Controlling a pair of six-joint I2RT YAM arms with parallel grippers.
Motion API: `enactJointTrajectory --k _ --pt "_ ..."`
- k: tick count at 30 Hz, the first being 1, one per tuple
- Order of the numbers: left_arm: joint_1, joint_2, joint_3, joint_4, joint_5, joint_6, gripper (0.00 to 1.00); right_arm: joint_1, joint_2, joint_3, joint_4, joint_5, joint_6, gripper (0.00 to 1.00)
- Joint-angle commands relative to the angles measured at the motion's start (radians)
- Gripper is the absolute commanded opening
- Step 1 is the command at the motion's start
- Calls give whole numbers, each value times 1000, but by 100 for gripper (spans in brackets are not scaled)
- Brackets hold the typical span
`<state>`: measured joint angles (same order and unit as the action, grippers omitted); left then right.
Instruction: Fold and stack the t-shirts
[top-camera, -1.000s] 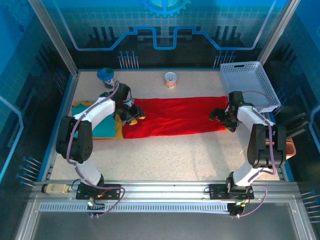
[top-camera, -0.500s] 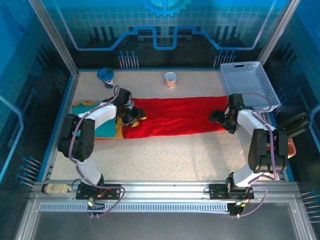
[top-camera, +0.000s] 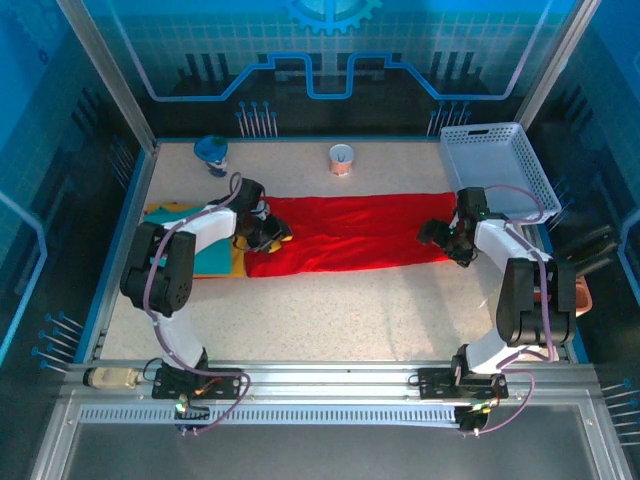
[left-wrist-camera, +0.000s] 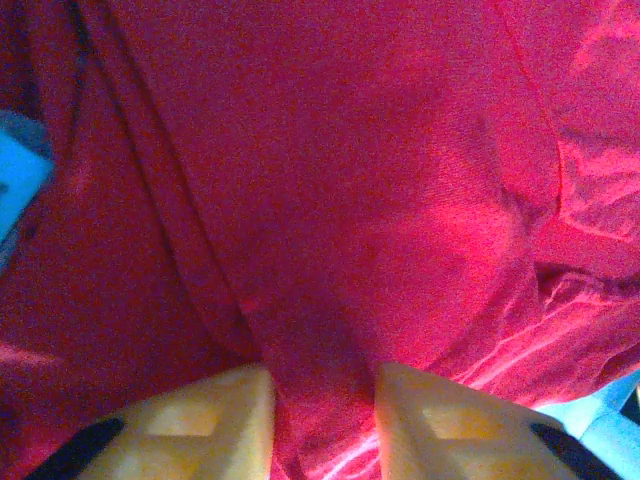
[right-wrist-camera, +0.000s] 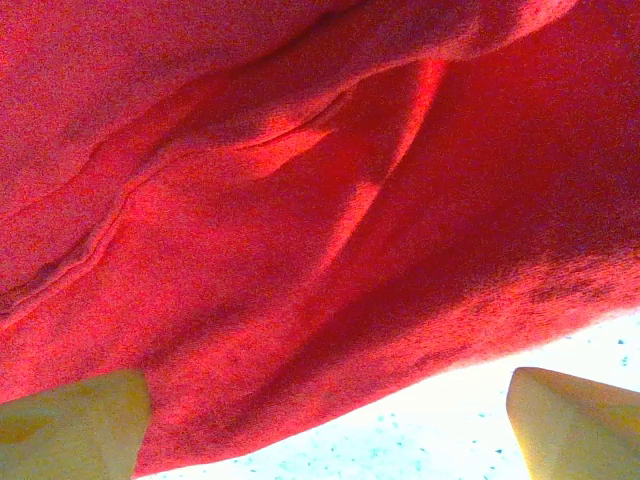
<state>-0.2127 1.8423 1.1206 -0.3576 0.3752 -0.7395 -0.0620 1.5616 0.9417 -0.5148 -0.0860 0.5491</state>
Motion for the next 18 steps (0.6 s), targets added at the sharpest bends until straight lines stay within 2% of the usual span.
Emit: enactJointTrajectory --k 1,6,18 --pt "-1 20 45 -12 12 7 16 -18 -24 -3 -11 12 -3 92" --pt "-11 39 158 -147 -60 97 0 -32 -20 0 -17 13 -4 91" --pt "-95 276 627 -467 -217 303 2 -36 6 21 -23 4 -14 91"
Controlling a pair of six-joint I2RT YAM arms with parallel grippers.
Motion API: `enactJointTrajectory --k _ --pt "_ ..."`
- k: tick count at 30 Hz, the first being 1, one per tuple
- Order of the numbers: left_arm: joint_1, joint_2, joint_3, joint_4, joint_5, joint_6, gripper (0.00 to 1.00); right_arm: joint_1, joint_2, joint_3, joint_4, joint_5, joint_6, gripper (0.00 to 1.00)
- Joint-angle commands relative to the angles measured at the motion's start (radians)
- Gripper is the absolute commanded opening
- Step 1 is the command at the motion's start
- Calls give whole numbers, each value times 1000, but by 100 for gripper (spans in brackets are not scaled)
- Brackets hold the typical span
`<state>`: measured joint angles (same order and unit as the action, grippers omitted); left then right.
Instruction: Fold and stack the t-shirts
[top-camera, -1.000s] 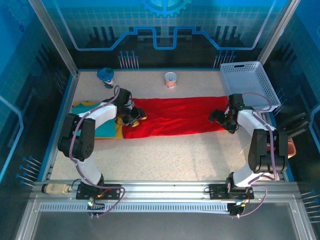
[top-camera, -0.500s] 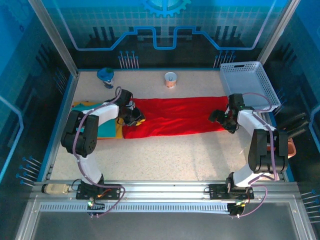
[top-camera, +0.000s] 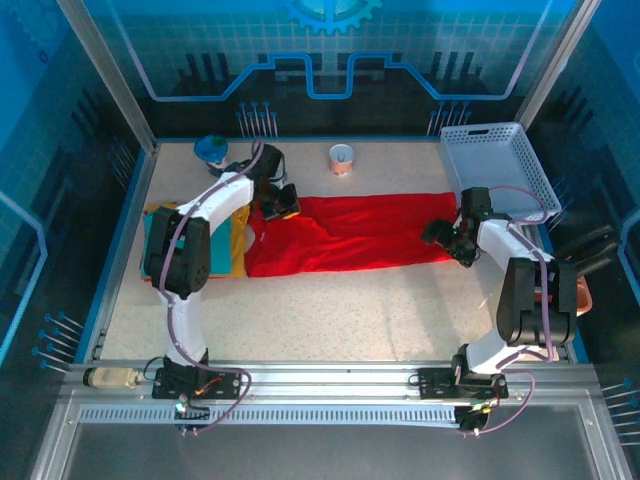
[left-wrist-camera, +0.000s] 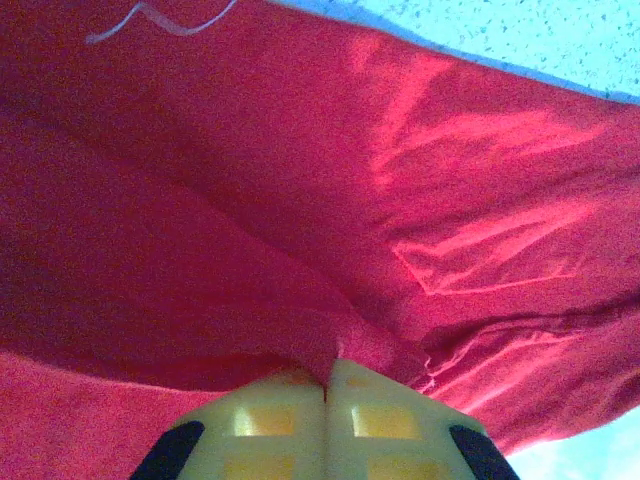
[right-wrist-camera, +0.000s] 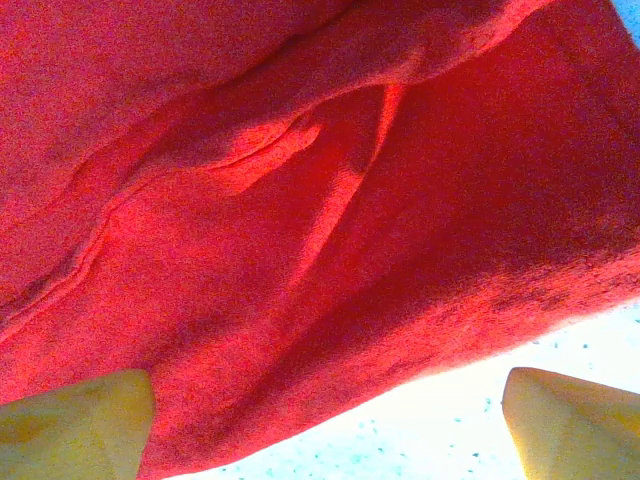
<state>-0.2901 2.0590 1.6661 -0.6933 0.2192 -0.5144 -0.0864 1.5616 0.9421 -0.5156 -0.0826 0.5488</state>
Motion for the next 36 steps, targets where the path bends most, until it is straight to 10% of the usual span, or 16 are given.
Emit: enactJointTrajectory --k 1,14,36 --pt "-24 90 131 -155 -74 88 2 -11 10 28 -32 14 -14 91" --pt "-55 501 826 -530 -364 232 38 13 18 62 -76 32 -52 97" --pt "-73 -158 -343 123 -36 12 52 121 387 505 -65 107 -83 97"
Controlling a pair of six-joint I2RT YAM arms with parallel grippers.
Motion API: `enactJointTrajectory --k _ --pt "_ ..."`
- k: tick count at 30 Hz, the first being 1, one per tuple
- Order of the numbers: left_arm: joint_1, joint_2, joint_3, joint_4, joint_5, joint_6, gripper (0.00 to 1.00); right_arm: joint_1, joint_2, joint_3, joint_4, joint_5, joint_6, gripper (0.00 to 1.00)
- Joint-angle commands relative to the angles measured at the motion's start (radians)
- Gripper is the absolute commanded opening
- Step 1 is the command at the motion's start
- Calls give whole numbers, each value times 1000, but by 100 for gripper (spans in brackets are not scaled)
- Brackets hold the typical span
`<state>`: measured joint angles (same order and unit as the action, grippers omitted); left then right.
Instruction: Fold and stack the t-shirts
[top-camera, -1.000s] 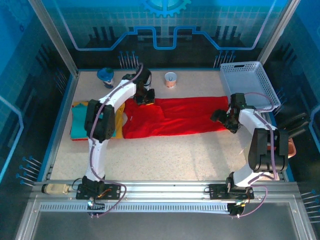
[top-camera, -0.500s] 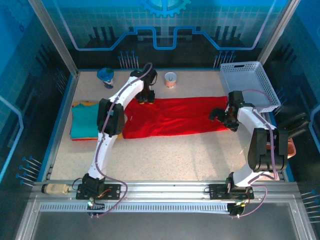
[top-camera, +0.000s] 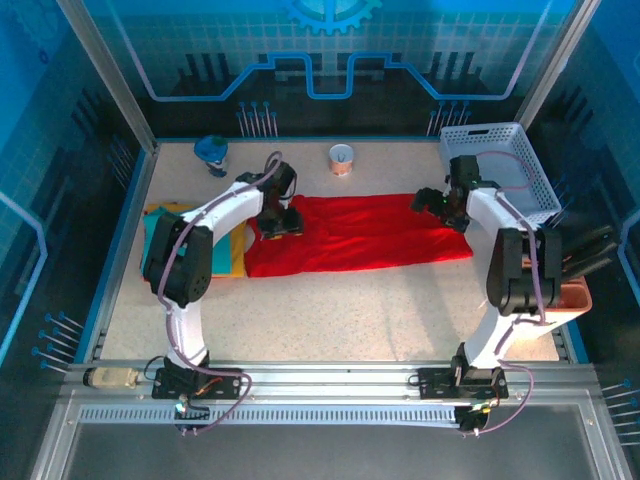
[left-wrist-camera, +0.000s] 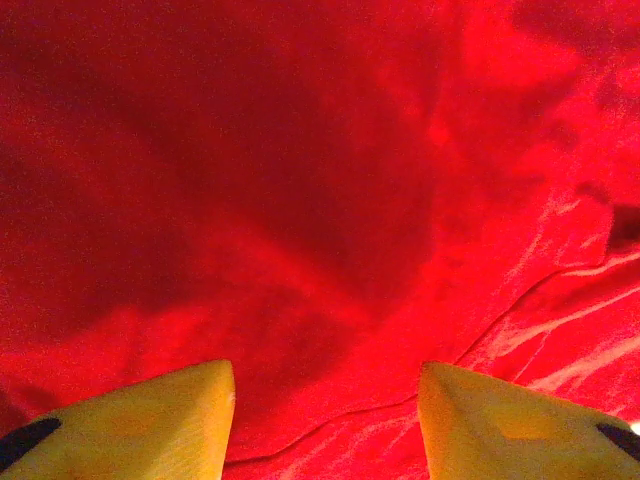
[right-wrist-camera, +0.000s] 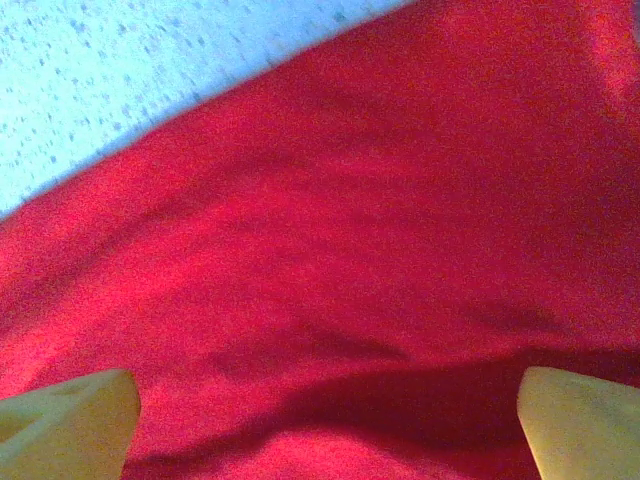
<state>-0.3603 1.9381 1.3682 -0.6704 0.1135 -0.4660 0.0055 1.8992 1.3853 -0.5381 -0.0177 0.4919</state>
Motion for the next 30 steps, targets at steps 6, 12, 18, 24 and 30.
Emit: enactJointTrajectory --k 6,12,18,24,30 --pt "0 13 -15 41 28 -34 51 45 196 185 -146 73 -14 100" --pt "6 58 43 6 37 -26 50 92 275 246 -252 200 -59 100" --pt "6 100 76 -14 43 -21 49 145 352 339 -352 262 -123 96" --pt "11 132 97 -25 52 -14 48 191 345 329 -366 349 -135 76" --pt "20 153 142 -68 54 5 47 203 308 335 -393 240 -148 63"
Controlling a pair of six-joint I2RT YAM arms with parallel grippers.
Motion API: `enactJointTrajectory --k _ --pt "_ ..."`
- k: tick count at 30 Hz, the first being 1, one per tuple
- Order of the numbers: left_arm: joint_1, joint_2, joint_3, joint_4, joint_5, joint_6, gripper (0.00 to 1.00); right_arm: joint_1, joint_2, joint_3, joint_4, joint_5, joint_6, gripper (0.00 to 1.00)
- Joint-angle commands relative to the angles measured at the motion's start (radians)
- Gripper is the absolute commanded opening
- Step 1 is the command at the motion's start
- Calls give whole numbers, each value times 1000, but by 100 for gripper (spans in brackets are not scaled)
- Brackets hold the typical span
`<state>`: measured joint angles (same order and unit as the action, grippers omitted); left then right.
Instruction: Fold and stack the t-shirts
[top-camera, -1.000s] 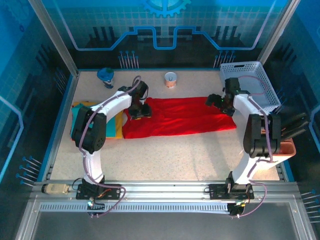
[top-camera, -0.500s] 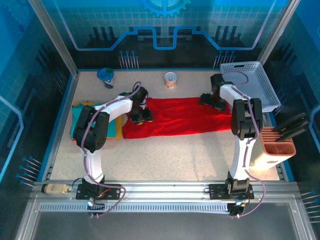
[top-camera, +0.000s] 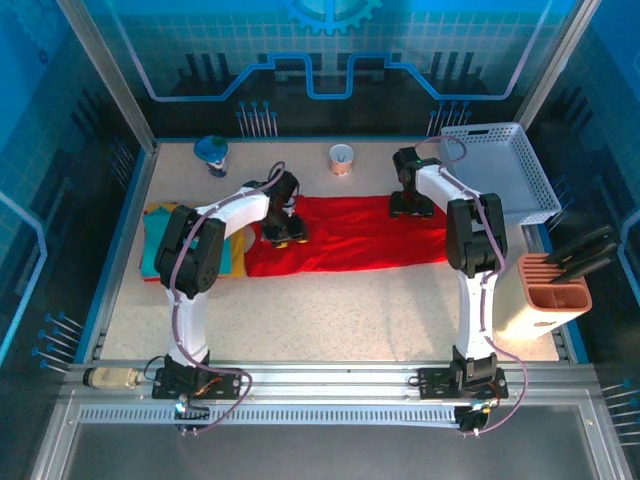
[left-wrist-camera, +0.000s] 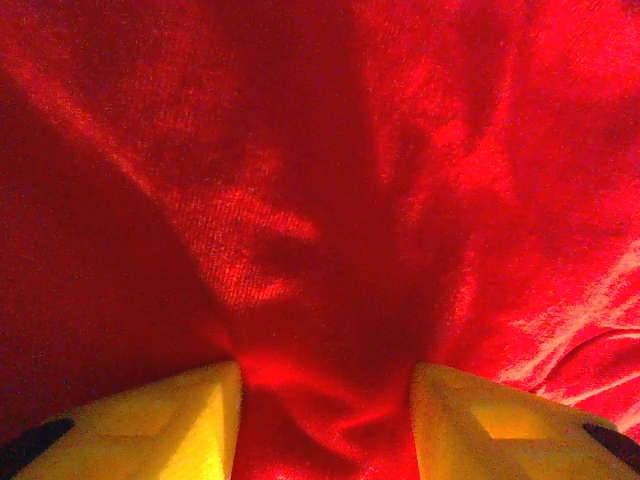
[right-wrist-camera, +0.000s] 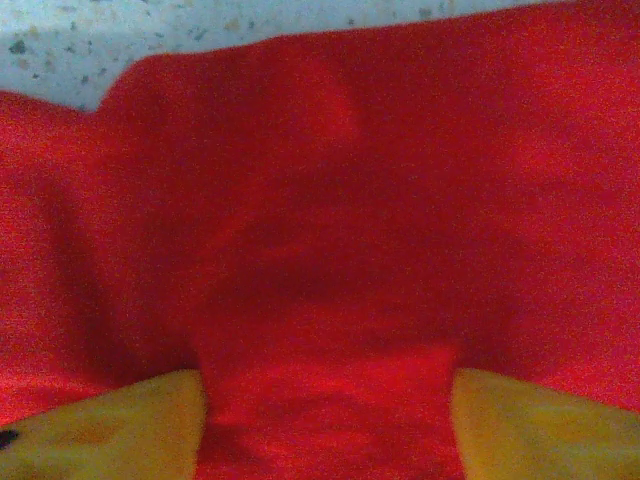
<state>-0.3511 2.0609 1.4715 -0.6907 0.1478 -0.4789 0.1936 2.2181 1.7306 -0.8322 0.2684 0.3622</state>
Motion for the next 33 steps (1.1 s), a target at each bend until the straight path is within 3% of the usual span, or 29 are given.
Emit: enactJointTrajectory --k 1,8,19,26,30,33 --pt "12 32 42 -53 21 20 47 17 -10 -3 -104 -71 -21 64" --pt "22 28 45 -56 28 33 47 48 0 24 -170 -167 -10 65" --pt "34 193 242 -187 72 91 45 237 -187 -265 -88 -270 104 66" --pt "32 329 450 -282 73 118 45 418 -337 -477 39 -365 311 67" --pt "25 416 625 -357 92 122 43 520 -421 -562 176 -397 509 69" --pt "9 422 651 -330 105 99 43 582 -474 -618 323 -421 639 71"
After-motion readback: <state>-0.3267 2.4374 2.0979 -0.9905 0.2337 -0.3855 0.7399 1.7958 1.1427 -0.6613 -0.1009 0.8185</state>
